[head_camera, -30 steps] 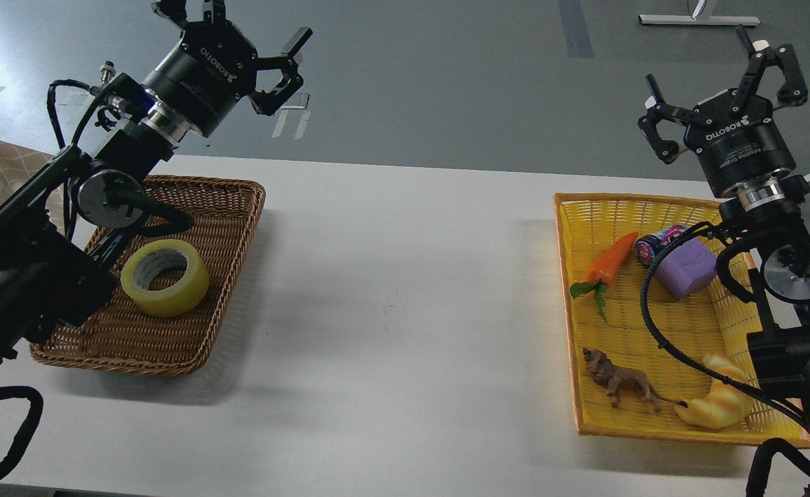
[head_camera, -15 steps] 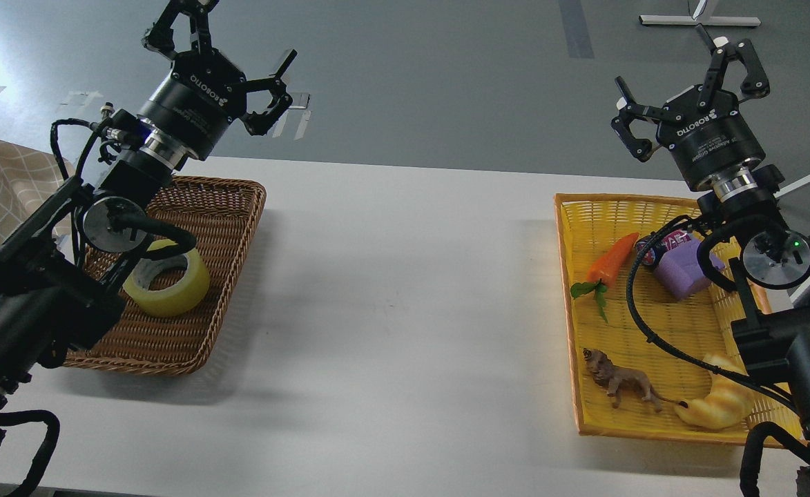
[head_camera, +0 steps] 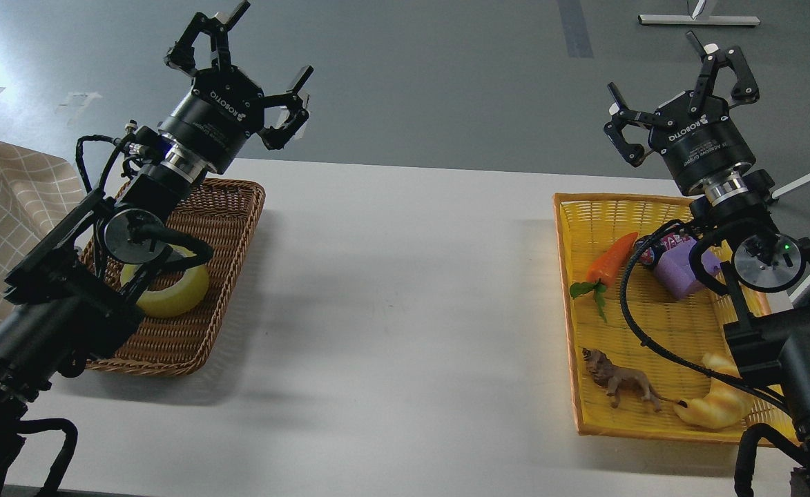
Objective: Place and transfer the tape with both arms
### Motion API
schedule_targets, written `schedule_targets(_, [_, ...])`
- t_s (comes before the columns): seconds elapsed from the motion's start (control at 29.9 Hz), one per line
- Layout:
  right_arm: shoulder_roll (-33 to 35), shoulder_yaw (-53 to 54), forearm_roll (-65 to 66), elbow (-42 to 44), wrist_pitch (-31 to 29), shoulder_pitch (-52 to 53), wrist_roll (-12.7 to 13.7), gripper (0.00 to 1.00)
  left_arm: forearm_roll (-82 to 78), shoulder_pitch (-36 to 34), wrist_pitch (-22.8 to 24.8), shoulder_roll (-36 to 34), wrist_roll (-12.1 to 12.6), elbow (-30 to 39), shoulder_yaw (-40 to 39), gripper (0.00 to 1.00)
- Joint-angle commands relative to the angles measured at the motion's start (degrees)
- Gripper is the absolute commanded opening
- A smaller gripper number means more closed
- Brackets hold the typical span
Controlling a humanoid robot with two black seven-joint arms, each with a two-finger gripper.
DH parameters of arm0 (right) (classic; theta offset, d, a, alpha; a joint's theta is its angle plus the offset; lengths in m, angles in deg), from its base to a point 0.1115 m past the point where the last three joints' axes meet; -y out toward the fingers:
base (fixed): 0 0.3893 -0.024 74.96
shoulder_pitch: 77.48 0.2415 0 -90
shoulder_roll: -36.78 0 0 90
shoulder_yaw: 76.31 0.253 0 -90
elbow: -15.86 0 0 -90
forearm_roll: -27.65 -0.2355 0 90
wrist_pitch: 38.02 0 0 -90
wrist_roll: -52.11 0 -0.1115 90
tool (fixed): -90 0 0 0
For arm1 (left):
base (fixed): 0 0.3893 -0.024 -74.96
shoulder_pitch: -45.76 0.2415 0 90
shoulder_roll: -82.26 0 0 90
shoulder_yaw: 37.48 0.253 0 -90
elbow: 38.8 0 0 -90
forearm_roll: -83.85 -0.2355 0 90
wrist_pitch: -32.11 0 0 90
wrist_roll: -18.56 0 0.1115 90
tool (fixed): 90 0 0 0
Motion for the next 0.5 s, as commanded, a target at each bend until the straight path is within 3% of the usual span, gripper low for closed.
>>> schedule_targets(0.0, [-0.82,0.0,-0.06,-0.25,0.0,-0.02,-0.12,1.0,0.22,0.31,0.0,0.2,-0.15,0.05,-0.16,0.98])
schedule_targets(0.47, [-2.06,0.18,-0.15,-0.69,0.0,-0.2,-0.21,1.0,0.14,0.31,0.0,1.87,0.2,-1.27,-1.12,0.98])
